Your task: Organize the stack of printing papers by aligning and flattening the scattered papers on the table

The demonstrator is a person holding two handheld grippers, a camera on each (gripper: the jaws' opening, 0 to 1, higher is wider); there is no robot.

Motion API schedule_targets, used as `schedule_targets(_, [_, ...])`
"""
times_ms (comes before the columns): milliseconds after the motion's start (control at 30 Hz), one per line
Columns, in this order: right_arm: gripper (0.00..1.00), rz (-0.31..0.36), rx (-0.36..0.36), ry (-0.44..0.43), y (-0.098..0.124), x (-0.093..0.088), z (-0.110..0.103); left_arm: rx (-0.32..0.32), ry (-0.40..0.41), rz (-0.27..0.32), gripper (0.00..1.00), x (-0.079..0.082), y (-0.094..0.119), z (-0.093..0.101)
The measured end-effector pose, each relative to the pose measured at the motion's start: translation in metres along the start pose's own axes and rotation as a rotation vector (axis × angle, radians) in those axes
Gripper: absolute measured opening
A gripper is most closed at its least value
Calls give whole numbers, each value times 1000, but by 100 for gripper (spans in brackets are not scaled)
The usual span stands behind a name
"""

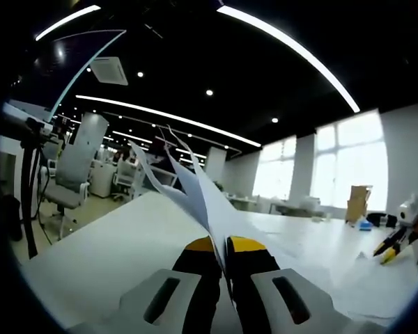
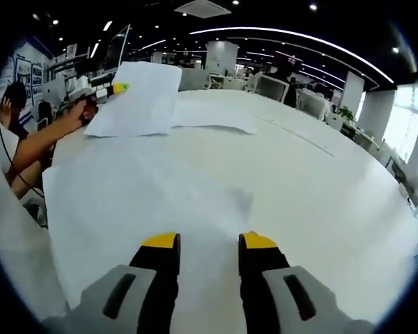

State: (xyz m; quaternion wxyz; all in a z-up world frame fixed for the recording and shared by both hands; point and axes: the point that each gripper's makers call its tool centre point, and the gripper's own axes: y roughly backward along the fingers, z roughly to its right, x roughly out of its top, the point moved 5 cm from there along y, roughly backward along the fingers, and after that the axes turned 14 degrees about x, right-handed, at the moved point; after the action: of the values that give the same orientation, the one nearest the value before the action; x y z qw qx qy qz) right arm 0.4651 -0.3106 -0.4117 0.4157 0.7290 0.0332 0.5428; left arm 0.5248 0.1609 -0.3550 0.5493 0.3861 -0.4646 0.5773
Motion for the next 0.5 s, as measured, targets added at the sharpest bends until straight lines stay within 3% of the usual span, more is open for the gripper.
schedule_targets(233, [17, 10, 39, -51, -2, 1, -6, -1, 1, 0, 7, 0, -1, -1])
schedule_targets(333, [30, -4, -17, -25, 2, 3, 5, -1, 4, 3, 7, 1, 0, 0])
schedule_targets(433, [52, 3, 7, -26, -1, 9, 8, 0, 4, 3, 7, 1, 0, 0])
schedule_targets(500, [56, 31, 55, -55, -5, 16, 9, 1, 3, 3, 7, 1, 0, 0])
